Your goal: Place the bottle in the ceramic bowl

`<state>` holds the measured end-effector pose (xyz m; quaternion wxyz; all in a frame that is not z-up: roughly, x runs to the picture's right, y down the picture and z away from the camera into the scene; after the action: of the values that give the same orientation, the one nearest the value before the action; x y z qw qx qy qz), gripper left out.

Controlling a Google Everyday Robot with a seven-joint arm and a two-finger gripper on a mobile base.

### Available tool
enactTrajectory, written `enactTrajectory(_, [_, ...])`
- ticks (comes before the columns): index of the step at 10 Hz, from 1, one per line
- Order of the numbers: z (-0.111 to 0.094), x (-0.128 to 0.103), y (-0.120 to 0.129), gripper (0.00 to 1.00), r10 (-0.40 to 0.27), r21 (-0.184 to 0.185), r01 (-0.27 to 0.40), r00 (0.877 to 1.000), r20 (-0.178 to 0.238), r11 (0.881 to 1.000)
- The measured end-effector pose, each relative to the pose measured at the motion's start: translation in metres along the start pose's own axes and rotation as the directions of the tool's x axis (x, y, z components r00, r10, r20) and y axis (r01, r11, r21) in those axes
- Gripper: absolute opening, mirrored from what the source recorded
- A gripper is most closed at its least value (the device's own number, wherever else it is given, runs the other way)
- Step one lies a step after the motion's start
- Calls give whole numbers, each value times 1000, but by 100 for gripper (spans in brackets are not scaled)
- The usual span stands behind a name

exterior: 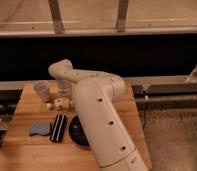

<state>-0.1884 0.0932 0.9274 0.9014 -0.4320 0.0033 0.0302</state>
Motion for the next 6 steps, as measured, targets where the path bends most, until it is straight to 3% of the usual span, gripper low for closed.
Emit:
enactTrajectory(3, [-26,10,-4,0,40,35,-42,998,45,999])
enactTrajectory(6, [-82,40,-5,0,124,130,-136,988,95,982])
